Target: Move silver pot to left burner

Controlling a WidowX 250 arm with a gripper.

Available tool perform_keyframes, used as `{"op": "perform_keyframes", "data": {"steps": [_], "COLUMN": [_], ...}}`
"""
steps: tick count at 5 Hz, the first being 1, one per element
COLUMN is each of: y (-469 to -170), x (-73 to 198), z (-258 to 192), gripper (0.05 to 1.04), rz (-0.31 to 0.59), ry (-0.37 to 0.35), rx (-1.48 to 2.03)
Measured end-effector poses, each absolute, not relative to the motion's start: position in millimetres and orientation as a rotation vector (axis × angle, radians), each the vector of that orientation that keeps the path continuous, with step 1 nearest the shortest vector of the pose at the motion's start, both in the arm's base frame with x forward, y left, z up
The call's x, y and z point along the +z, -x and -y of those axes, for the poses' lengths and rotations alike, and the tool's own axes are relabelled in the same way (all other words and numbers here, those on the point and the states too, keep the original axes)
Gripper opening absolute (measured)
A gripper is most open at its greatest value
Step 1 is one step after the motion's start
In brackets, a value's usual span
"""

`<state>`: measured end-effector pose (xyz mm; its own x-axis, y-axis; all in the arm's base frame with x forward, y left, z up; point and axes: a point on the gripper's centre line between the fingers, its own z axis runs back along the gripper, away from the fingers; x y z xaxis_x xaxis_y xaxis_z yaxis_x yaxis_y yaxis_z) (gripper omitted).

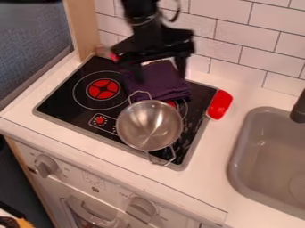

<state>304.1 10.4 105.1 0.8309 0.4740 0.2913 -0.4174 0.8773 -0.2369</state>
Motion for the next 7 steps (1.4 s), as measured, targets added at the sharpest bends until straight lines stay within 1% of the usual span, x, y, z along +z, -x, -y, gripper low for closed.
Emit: {"op": "perform_keyframes", "data": {"steps": [1, 2, 3, 4, 5, 6, 7], "y": [-285.6, -270.1, -265.3, -267.3, -265.6, -263.1, -267.2], "x": [91.5, 75.2, 63.4, 50.5, 38.7, 34.3, 26.7], "z": [-16.7, -20.1, -30.4, -34.7, -40.9, -45.4, -47.0], "gripper": [0.999, 0.999, 0.999, 0.999, 0.999, 0.999, 0.935], "rz": [0.322, 0.346, 0.369, 0.363, 0.335, 0.314, 0.282], "ry": [0.209, 0.258, 0.282, 0.267, 0.231, 0.204, 0.198], "rx": [0.424, 0.395, 0.393, 0.404, 0.429, 0.459, 0.456]}}
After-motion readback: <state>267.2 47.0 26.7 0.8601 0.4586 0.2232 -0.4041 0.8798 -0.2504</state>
